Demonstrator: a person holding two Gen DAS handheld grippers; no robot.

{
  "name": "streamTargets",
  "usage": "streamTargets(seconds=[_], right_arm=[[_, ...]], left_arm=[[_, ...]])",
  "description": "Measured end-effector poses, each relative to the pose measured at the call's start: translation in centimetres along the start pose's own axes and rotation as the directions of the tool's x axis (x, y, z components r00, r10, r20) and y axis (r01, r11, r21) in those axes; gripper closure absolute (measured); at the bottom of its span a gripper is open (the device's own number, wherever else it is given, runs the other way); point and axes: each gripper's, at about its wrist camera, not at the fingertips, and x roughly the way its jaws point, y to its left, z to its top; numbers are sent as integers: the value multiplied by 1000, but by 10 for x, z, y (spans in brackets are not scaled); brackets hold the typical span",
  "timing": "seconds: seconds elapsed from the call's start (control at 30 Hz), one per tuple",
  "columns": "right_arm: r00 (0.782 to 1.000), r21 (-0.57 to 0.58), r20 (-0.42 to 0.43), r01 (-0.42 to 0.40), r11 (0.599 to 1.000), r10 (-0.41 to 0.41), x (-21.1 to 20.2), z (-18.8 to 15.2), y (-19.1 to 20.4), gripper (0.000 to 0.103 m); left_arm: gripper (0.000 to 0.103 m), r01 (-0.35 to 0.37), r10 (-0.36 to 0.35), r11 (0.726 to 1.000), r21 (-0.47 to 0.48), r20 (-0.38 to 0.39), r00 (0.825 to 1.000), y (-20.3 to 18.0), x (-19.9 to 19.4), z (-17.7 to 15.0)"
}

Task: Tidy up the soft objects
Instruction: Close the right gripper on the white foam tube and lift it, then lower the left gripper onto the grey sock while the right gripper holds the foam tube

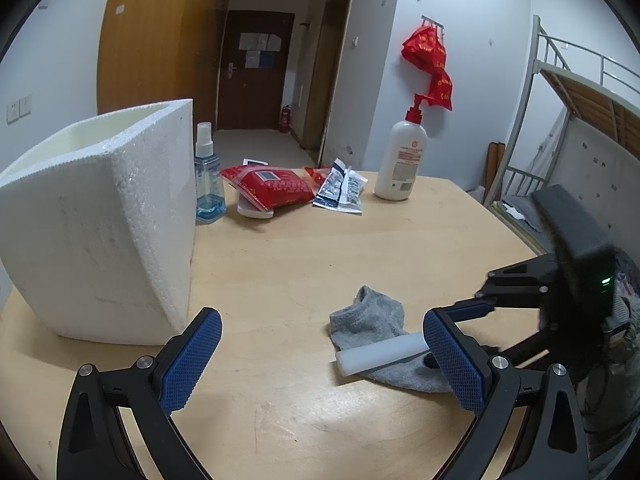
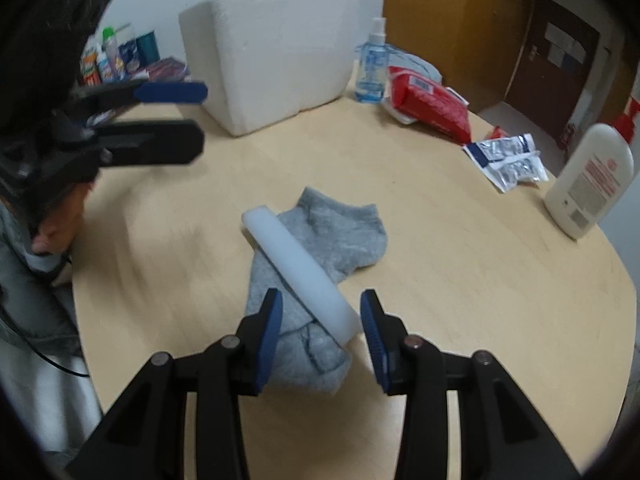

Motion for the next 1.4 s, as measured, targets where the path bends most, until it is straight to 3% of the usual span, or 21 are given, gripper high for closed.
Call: streamTargets(seconds=[0.17,0.27,0.4,0.43,0.5,0.77,1.17,1.4], right_arm=[[1000,-4,-30,5,1000,-5,15,5,-8,59],[999,-11,-45,-3,1000,3,18,3,-6,64],[999,-15,-48,-19,1000,18,19,2,-2,78],[999,-18,-49,-18,1000,17,18,2,-1,86],[999,2,-40,-9,1000,9,16,3,-1,91],[999,114,14,-32,993,30,7,1,-3,91],[987,317,155,-100,943,53,-28,-8,-25,91],[979,374,189,-146,916,79,-34,-21,-29,91]], left_arm=[[2,-3,3,1000,0,-2,1000,-1,0,0],[2,-2,2,1000,-2,-3,1000,-1,0,0],[2,-2,2,1000,-5,-4,1000,-1,1,0],[2,-3,3,1000,-4,-5,1000,-2,1,-1],[2,-4,4,1000,-2,-3,1000,-2,1,0],[2,-1,1,1000,6,-9,1000,-3,2,-1],[2,19,-17,998,55,-25,1000,-24,10,-3],[2,63,-52,981,185,-62,997,-55,23,-12]])
